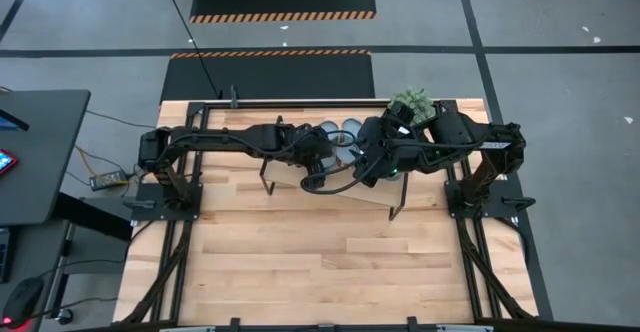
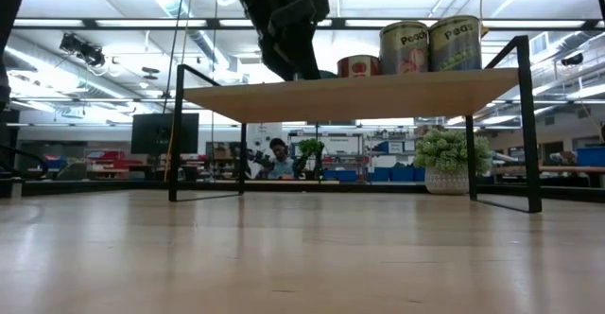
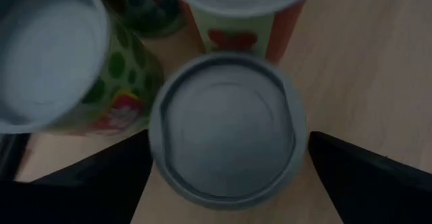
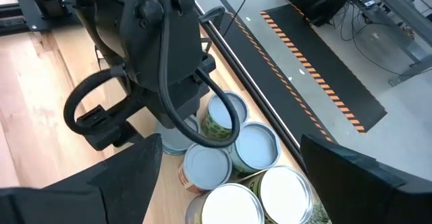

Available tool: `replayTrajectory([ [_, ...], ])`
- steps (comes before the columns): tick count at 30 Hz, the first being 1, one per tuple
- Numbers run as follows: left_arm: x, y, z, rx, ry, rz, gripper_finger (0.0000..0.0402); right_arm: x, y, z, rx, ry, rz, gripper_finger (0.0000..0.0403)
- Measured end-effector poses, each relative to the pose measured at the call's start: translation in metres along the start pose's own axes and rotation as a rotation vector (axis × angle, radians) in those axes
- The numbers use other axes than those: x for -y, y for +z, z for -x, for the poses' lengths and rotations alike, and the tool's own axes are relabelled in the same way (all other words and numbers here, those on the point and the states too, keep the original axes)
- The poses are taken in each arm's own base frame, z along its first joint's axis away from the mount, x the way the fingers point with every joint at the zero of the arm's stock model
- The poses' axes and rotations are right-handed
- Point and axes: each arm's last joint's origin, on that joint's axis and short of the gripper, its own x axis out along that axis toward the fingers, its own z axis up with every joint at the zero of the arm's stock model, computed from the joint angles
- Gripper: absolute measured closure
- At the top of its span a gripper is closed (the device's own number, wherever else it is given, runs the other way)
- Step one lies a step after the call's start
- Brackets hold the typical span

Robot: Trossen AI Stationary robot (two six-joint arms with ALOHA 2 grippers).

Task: Pick and place cans onto a shelf
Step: Put the canned tuna on the shelf, then return to Home Position

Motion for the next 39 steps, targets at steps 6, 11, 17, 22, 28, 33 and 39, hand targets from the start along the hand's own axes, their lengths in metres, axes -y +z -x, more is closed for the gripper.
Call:
replayTrajectory([
  [6,-0.001,0.002,0.013,0.032,0.014,0.0,0.0005,0.0,0.001,0.0,0.005,0.001,-0.004,0.0044],
  [11,-0.003,0.001,0.024,0.033,0.014,-0.021,0.0005,0.0,0.001,0.0,0.005,0.002,-0.005,0.0044],
  [17,-0.005,-0.003,0.022,-0.01,0.073,-0.063,0.0005,0.0,0.001,0.0,0.009,0.003,-0.015,0.0044],
  [22,-0.007,-0.003,0.022,-0.014,0.138,-0.118,0.0005,-0.001,0.002,0.0,0.019,0.009,-0.023,0.0044],
  [28,-0.007,-0.003,0.022,-0.014,0.155,-0.106,0.0005,-0.001,0.002,0.0,0.02,0.01,-0.022,0.0044],
  [33,-0.001,-0.006,0.035,-0.008,0.128,-0.027,0.0007,0.005,0.002,0.008,0.021,0.043,-0.055,0.0049],
  [39,0.008,-0.007,0.08,0.089,0.089,-0.017,0.0042,0.012,-0.004,0.022,0.053,0.045,-0.056,0.0055],
])
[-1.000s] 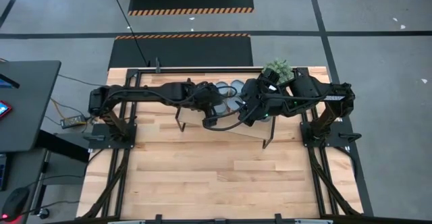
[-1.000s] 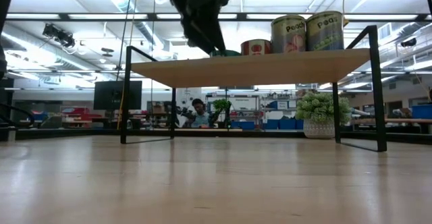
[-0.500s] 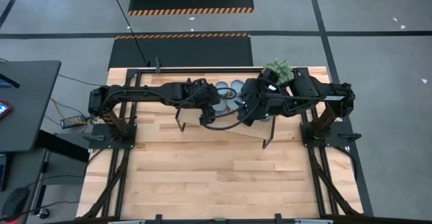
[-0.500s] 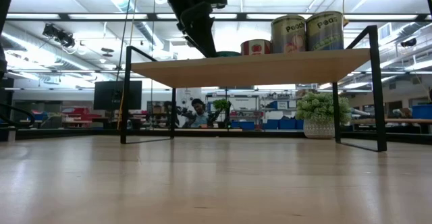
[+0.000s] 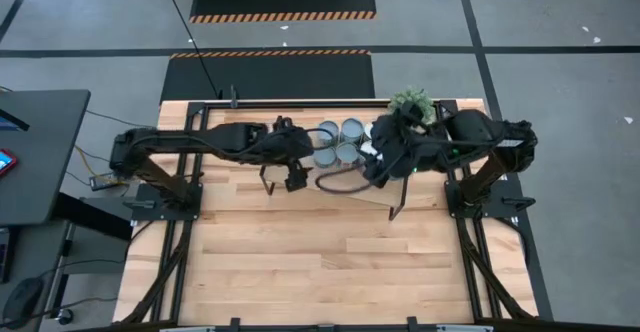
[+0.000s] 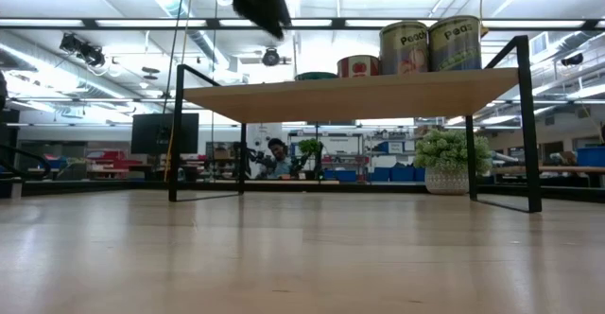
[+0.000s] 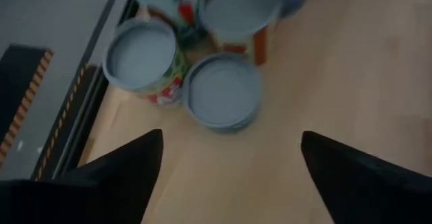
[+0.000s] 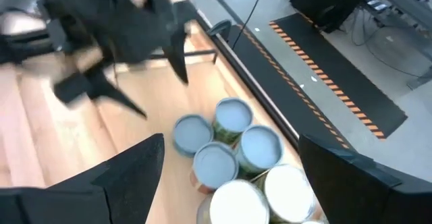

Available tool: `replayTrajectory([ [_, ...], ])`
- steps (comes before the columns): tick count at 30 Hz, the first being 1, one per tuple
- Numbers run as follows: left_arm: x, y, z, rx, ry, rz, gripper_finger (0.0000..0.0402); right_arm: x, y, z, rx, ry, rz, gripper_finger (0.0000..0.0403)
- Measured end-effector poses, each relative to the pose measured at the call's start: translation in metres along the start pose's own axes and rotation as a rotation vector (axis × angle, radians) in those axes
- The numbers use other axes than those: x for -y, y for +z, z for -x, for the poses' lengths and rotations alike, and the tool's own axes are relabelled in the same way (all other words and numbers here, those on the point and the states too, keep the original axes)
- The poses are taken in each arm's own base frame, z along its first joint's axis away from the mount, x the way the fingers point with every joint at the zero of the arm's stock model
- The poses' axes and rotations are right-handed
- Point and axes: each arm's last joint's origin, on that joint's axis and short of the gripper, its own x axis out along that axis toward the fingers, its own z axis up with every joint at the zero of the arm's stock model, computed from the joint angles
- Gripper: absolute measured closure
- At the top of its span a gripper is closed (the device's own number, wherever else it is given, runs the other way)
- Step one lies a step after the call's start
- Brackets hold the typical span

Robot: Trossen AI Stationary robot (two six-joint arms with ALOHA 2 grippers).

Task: Pick and place cans onto a shelf
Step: Return to Home Position

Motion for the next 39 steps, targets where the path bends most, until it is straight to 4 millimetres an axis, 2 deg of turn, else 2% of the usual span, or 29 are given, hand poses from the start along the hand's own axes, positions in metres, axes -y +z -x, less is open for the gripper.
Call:
replayTrajectory([
  [6,0.008,-0.006,0.045,0.12,-0.055,0.011,0.0092,0.001,-0.016,0.007,-0.013,0.014,-0.02,0.0055],
  [11,0.007,-0.029,0.069,0.182,-0.088,0.061,0.0136,-0.002,-0.031,0.013,0.018,0.052,-0.062,0.0055],
  [22,-0.011,-0.08,0.118,0.344,-0.169,0.253,0.0224,0.015,-0.067,0.017,0.128,0.159,-0.186,0.0055],
  [30,-0.025,-0.117,0.137,0.468,-0.218,0.384,0.026,0.036,-0.096,0.015,0.207,0.226,-0.303,0.0055],
  [39,-0.035,-0.159,0.142,0.622,-0.274,0.544,0.0274,0.057,-0.133,0.009,0.317,0.316,-0.457,0.0055],
])
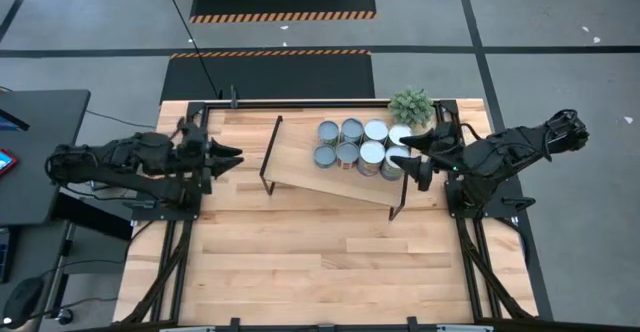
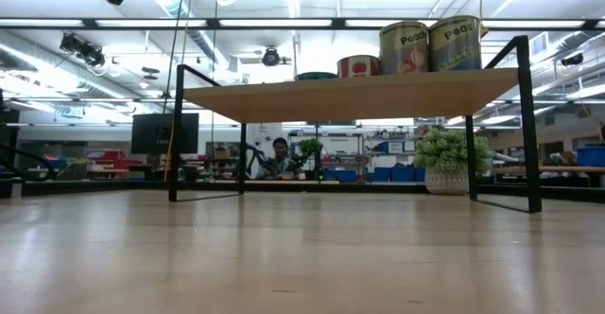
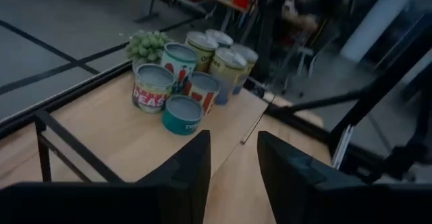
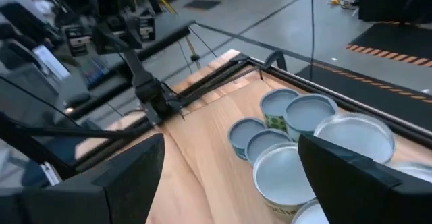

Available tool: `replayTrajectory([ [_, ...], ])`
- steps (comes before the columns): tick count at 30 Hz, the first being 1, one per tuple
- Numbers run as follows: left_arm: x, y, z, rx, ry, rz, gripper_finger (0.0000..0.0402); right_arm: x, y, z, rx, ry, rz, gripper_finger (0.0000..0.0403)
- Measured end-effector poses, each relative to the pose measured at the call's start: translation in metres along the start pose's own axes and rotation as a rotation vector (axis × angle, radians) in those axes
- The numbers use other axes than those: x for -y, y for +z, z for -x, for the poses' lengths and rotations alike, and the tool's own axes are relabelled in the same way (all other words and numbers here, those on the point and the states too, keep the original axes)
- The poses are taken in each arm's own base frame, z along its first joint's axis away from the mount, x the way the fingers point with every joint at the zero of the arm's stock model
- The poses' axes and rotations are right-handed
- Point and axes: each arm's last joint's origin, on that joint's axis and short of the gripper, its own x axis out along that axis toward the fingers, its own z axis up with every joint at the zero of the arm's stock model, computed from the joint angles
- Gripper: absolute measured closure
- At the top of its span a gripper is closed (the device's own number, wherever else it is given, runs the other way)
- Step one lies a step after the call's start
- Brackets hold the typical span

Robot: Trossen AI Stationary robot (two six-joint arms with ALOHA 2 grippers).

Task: Pick and place cans onto a shelf
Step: Return to Home Position

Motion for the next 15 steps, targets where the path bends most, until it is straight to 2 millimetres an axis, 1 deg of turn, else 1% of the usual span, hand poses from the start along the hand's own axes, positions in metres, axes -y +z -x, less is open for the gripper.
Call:
replayTrajectory([
  [5,-0.012,-0.013,0.013,0.054,-0.007,0.068,0.0274,0.019,-0.015,0.006,0.047,0.038,-0.056,0.0055],
  [10,-0.022,-0.021,0.025,0.122,-0.019,0.118,0.0274,0.037,-0.03,0.01,0.103,0.083,-0.126,0.0055],
  [15,-0.032,-0.037,0.03,0.169,-0.036,0.165,0.0274,0.052,-0.05,0.009,0.163,0.132,-0.197,0.0055],
])
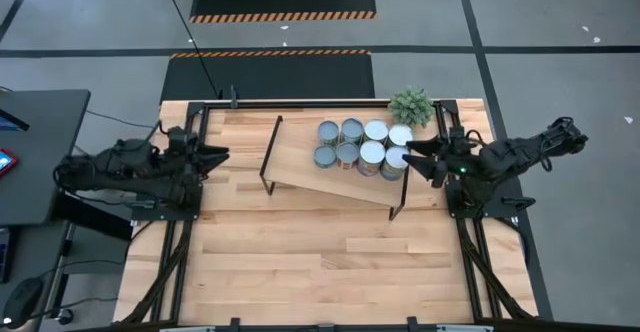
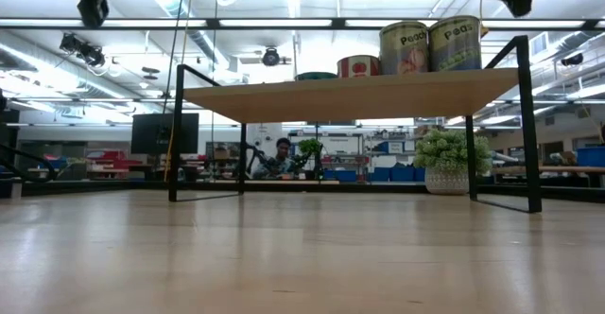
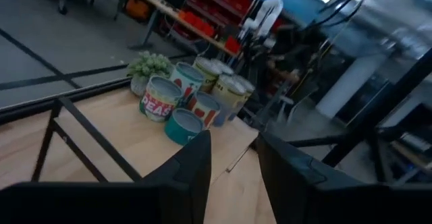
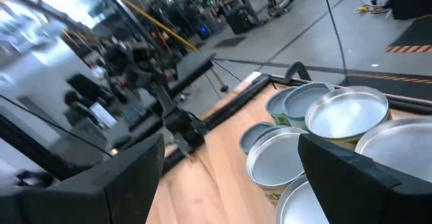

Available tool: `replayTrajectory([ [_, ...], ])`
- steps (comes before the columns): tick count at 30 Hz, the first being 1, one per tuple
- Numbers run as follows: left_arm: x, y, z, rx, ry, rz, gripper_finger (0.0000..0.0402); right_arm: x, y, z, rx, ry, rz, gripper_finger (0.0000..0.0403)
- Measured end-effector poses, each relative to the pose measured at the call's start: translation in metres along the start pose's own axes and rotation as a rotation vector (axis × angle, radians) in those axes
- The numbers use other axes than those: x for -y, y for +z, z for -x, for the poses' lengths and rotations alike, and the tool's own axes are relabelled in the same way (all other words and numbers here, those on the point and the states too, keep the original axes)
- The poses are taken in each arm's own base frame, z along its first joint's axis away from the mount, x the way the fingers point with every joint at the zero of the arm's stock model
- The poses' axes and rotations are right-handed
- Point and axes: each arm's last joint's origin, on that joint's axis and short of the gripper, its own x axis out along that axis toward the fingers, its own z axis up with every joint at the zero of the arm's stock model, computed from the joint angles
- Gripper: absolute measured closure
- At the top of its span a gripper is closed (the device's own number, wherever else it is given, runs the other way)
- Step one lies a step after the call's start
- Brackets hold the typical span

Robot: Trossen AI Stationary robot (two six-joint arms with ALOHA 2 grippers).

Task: Pick and place cans onto a shelf
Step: Return to Home Position

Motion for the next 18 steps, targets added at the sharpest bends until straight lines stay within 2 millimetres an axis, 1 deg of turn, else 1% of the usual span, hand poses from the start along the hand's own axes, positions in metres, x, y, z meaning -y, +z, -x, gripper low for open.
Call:
replayTrajectory([
  [9,-0.022,-0.026,0.009,0.134,-0.081,0.141,0.0274,0.031,-0.028,0.007,0.125,0.1,-0.145,0.0055],
  [13,-0.03,-0.037,0.011,0.18,-0.085,0.185,0.0274,0.043,-0.039,0.009,0.187,0.147,-0.201,0.0055],
  [18,-0.035,-0.05,0.002,0.178,-0.055,0.194,0.0274,0.056,-0.052,0.011,0.249,0.18,-0.258,0.0055],
])
